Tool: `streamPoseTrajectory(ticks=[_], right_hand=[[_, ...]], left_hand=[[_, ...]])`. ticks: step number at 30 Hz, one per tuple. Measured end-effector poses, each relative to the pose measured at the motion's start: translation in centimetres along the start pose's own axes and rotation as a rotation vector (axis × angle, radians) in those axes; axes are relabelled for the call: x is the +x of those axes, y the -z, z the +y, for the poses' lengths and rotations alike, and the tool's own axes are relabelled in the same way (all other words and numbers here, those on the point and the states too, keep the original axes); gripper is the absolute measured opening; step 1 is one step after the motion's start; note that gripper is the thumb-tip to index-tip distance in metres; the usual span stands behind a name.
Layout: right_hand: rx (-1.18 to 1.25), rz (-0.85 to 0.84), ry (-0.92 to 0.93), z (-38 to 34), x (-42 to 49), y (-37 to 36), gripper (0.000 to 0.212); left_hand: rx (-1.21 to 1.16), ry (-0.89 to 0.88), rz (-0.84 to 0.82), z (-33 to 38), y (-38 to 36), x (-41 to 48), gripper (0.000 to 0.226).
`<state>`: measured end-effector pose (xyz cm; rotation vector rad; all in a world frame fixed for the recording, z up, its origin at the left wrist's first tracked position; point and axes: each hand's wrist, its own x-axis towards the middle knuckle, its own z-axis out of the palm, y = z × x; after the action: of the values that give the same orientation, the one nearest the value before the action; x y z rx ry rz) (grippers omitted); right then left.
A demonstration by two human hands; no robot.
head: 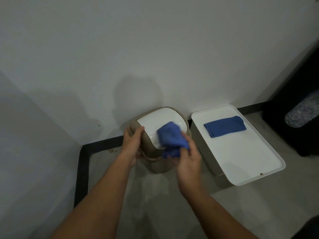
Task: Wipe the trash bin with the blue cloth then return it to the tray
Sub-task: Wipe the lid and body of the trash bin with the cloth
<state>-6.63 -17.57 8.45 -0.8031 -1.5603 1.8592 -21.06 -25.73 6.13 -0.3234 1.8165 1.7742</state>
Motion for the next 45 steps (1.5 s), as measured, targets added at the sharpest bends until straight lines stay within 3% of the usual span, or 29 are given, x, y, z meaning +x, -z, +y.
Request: streamPoseTrajectory(ticks=[2,4,11,15,19,22,25,29,32,37,41,45], right_hand=[[0.046,0.184,0.011,-1.0,2.1,1.2,0.038],[-0.122,0.201,0.045,-1.5,4.1,1.6,0.039],[-0.591,-0.199,0.072,0.4,3.7,-1.4,0.043],[-0.514,-0.328,0.133,1.3,1.7,-1.0,0.041],[-0.261,-0.275,0.035,0.2,3.5,0.5,0.034],[-0.181,-0.041,-0.004,-1.5,6.7,1.0,0.028],[-0.296,-0.028,0.095,-3.2,9.4,0.1,0.033],[-0.489,-0.183,0.155,-4.0,11.0,-2.5,0.036],[-0.568,-0.263,0.188,-2.8,10.1,-3.9,0.038],[-0.625,-0.304,0.188,0.4,7.8,-3.8,0.042],[-0.649,-0.370,0.255,2.0,6.4,-3.5,0.048],[-0.721,-0.459,0.339,2.4,5.7,-3.6,0.051]], left_hand=[[-0.021,0.077,-0.038,0.5,0.7,0.0,0.086],[-0.035,0.136,-0.063,0.5,0.9,-0.6,0.087],[-0.344,0.208,0.000,-1.6,-0.5,-2.4,0.087],[-0.505,0.153,0.184,-3.2,-2.3,-3.4,0.093],[-0.679,0.059,0.362,-4.5,-4.9,-4.8,0.088],[-0.782,0.082,0.298,-6.1,-6.9,-6.2,0.076],[-0.812,0.242,0.248,-7.7,-7.0,-7.3,0.080],[-0.727,0.228,0.571,-8.7,-2.3,-5.8,0.060],[-0.533,0.151,0.778,-8.7,2.1,-4.2,0.041],[-0.274,-0.061,0.624,-8.2,3.2,-3.9,0.012],[-0.329,-0.057,0.559,-9.6,2.9,-4.5,0.034],[-0.385,-0.037,0.445,-9.9,2.0,-4.3,0.025]])
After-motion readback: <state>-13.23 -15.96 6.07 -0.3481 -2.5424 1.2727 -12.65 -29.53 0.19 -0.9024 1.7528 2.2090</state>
